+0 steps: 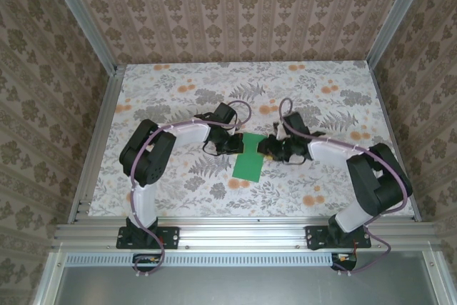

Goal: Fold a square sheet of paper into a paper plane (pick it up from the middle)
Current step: Fold the square sheet of paper in half at the center of the table.

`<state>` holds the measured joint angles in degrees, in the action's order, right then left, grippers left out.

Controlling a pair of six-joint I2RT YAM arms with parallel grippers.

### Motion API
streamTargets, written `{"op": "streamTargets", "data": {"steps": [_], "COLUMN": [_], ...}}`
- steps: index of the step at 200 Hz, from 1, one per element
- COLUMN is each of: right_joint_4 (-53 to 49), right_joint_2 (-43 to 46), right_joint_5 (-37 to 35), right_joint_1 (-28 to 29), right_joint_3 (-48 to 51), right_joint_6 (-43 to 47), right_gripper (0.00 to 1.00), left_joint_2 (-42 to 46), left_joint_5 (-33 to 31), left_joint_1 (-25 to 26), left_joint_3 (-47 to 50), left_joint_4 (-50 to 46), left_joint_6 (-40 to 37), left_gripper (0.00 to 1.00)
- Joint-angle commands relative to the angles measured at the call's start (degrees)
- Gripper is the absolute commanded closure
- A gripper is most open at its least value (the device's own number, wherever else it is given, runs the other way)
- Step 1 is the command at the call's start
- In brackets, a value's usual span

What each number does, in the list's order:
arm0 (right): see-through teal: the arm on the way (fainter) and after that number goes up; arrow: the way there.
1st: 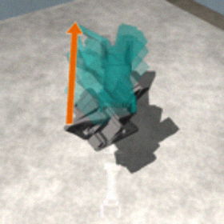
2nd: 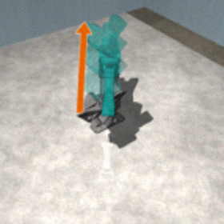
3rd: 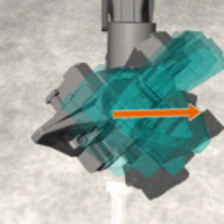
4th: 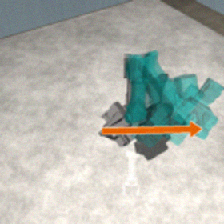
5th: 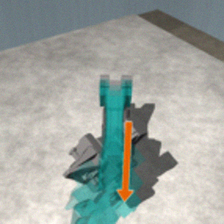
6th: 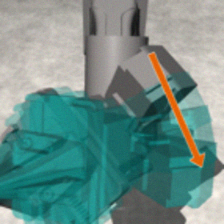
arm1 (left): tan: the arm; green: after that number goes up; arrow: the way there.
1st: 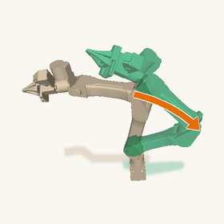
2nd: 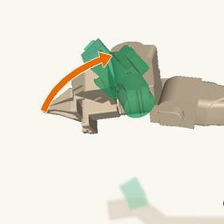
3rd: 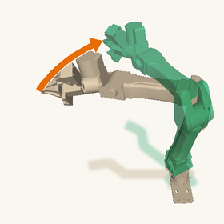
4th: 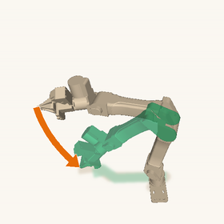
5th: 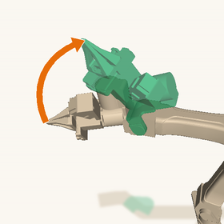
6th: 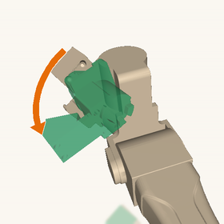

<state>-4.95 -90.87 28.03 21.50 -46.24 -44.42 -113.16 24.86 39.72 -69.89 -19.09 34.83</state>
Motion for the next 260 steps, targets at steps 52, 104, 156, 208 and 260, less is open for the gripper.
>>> {"op": "streamTargets", "data": {"steps": [52,104,156,208,260], "right_joint_4": [1.5,-0.1,2.5,0.2,-2.5], "right_joint_2": [-17.4,-20.9,-16.6,-22.3,-20.6], "right_joint_5": [0.2,0.5,4.3,1.8,3.9], "right_joint_1": [-4.7,-5.6,-7.1,-7.3,-7.3], "right_joint_3": [-13.7,-13.7,-13.6,-14.2,-15.1], "right_joint_6": [2.7,4.1,3.5,5.4,6.8], "right_gripper": [0.70,0.69,0.69,0.69,0.67], "left_joint_2": [-1.6,-1.7,-1.5,-0.9,0.5], "left_joint_5": [-1.9,-1.9,-1.8,-1.7,-0.4], "left_joint_1": [0.6,0.5,0.6,0.5,0.4], "left_joint_3": [0.7,1.1,1.0,0.6,-0.1], "left_joint_4": [-5.5,-5.4,-5.3,-5.6,-4.6], "left_joint_6": [-0.8,-0.9,-0.8,-0.9,0.3], "left_gripper": [0.95,0.95,0.95,0.95,0.92]}}
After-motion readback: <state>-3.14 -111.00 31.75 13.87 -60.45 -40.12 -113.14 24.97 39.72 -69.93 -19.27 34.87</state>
